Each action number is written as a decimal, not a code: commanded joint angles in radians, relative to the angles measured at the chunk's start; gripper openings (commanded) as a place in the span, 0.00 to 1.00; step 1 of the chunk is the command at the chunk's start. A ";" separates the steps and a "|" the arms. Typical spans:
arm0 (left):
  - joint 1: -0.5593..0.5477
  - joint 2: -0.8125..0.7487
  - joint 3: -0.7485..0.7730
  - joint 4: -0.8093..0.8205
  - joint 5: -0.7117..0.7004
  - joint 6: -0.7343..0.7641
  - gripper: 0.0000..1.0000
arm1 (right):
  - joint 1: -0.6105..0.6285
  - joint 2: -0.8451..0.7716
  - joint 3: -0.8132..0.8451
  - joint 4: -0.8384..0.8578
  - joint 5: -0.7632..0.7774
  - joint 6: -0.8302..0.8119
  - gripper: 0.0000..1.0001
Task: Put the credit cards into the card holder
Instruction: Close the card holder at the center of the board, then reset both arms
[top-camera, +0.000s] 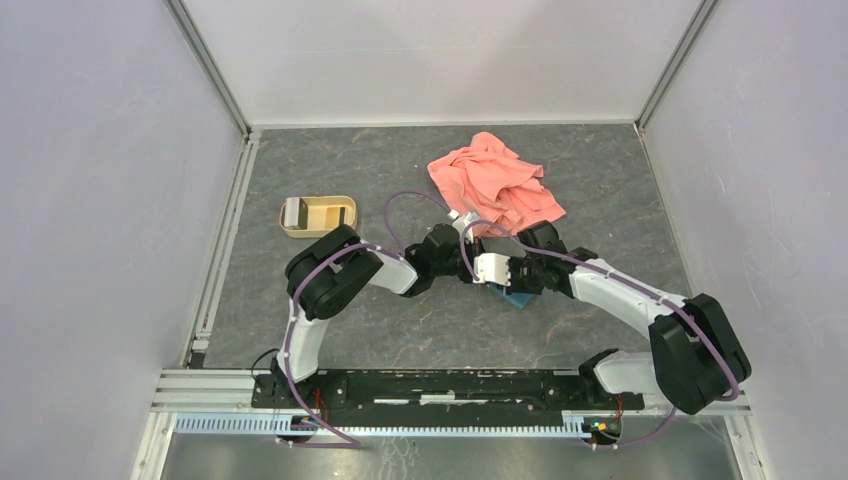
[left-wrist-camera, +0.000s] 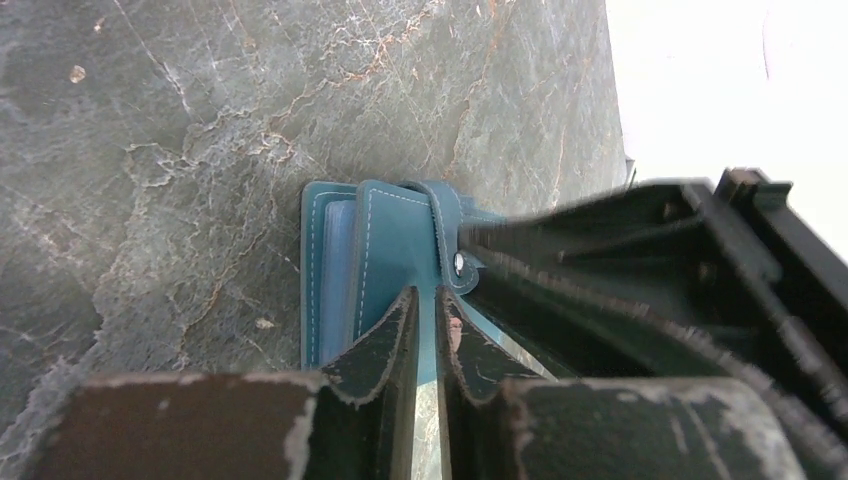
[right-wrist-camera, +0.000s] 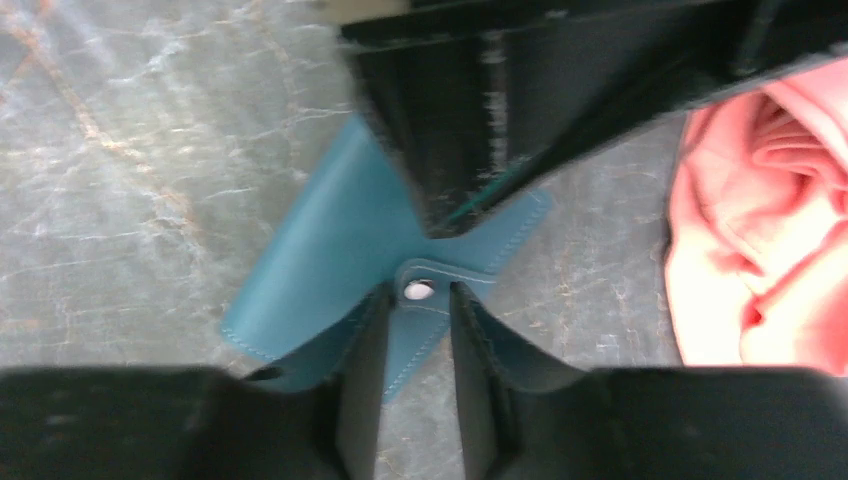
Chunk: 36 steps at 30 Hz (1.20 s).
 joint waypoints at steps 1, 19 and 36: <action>0.007 -0.083 -0.013 -0.010 -0.001 0.003 0.20 | -0.021 0.014 -0.007 -0.136 -0.082 0.047 0.50; 0.035 -0.754 -0.035 -0.522 -0.285 0.476 0.64 | -0.417 -0.440 0.138 -0.014 -0.132 0.247 0.98; 0.232 -1.202 0.162 -1.068 -0.414 0.608 1.00 | -0.458 -0.549 0.379 0.028 0.060 0.728 0.98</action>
